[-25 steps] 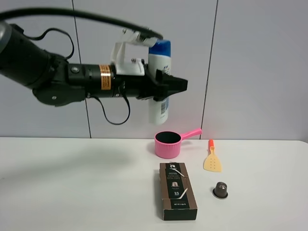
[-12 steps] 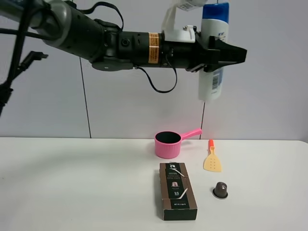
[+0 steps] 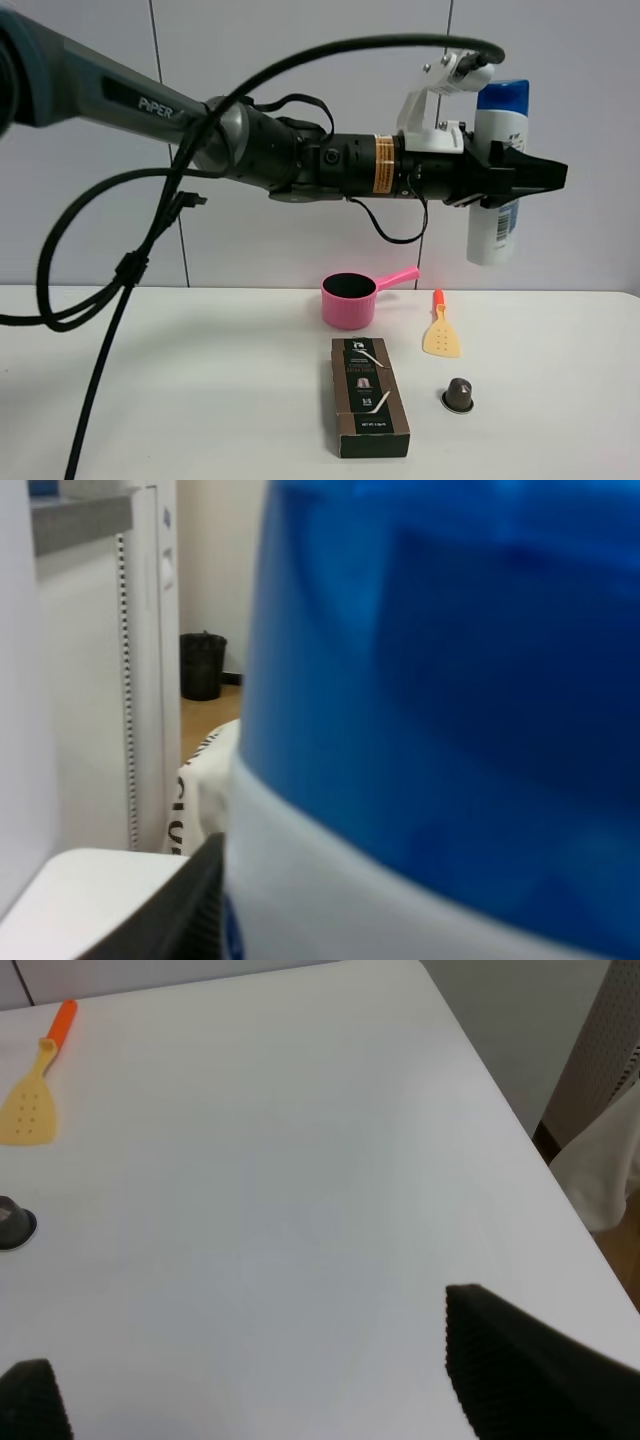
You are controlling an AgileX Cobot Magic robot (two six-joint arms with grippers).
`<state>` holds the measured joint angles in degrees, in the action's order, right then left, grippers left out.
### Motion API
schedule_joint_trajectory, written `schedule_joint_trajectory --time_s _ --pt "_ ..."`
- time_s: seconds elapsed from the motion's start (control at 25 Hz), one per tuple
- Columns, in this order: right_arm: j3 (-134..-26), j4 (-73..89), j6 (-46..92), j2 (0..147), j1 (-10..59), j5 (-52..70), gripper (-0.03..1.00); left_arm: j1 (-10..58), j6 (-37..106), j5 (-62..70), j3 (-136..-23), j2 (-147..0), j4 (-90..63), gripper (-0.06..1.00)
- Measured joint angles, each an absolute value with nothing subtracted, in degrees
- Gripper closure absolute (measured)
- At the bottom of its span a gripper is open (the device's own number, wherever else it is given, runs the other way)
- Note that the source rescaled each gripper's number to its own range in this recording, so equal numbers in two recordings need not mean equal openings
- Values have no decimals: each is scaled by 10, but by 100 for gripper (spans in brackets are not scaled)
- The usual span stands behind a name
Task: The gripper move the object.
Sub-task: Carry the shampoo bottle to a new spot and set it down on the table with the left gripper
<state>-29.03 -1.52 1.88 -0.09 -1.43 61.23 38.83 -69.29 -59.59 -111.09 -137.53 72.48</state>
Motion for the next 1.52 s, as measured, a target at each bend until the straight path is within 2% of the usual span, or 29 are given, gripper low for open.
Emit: schedule_joint_trajectory --time_s 0.16,0.2,0.28,0.88,1.52 --pt "-290 -15 19 -1 -14 612 -3 389 -681 -596 -1144 -1414 701 69" --pt "-290 -15 19 -1 -14 612 -3 389 -673 -596 -1151 -1422 697 72" --pt "-290 -15 19 -1 -14 612 -3 388 -658 -595 -1159 -1438 695 94" --pt "-290 -15 19 -1 -14 612 -3 379 -598 -619 -1164 -1503 666 92" --pt "-290 -15 19 -1 -14 612 -3 379 -471 -653 -1171 -1550 634 92"
